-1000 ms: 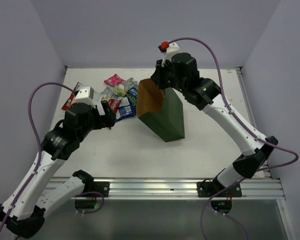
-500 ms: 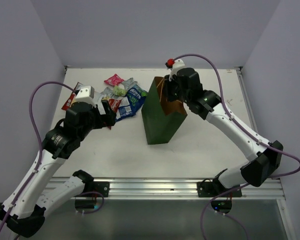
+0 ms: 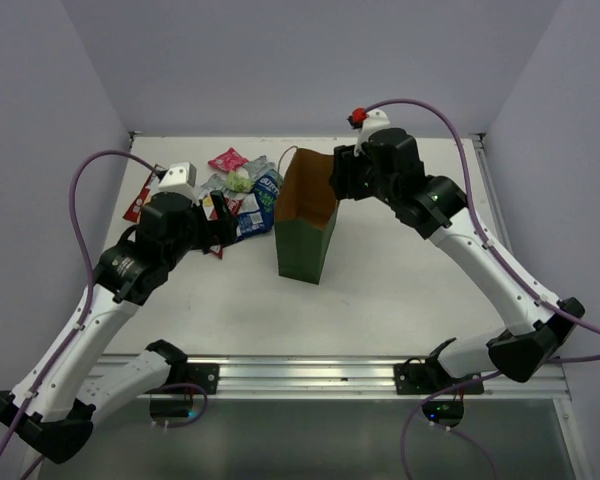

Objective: Place the snacks into the paper bag
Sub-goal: Adjust the paper bag at the center of the board.

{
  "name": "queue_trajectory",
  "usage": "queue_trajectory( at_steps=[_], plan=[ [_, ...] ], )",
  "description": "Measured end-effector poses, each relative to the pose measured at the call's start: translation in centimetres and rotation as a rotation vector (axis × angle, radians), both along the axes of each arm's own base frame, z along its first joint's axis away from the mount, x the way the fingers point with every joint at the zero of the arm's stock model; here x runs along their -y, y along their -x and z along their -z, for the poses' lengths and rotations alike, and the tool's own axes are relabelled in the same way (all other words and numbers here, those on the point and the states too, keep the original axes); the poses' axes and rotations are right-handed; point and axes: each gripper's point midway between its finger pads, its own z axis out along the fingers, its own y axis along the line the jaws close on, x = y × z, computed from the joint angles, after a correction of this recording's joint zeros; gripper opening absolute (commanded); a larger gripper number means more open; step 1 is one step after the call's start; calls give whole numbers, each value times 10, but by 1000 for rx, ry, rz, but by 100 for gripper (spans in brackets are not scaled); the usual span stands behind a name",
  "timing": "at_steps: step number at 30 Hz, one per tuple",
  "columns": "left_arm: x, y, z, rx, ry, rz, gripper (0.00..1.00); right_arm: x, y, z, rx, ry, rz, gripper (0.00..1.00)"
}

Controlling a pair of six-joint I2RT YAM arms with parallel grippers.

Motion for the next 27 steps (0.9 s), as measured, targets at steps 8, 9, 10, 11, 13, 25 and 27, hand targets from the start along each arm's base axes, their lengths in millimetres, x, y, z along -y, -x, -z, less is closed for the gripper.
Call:
queue_trajectory(
  at_steps=[8,9,10,11,13,25,27],
  plan=[
    [5,-9,-7,9,-2,6,100,14,17,-24,-26,-59,62,86],
    [5,-9,-7,10,-3,7,100,15,20,-25,-37,-70,69,87],
    [6,-10,-7,11,-3,7,100,16,23,-24,-48,-79,75,88],
    [6,-11,-8,12,-4,8,100,16,25,-23,-57,-84,81,90],
    [7,-12,-7,11,-7,9,100,16,31,-21,-78,-92,101,90],
    [4,-15,-4,8,-31,-3,100,-6,48,25,-147,28,254,79],
    [2,-15,-5,11,-35,-10,100,-5,44,28,-137,42,292,77]
  ],
)
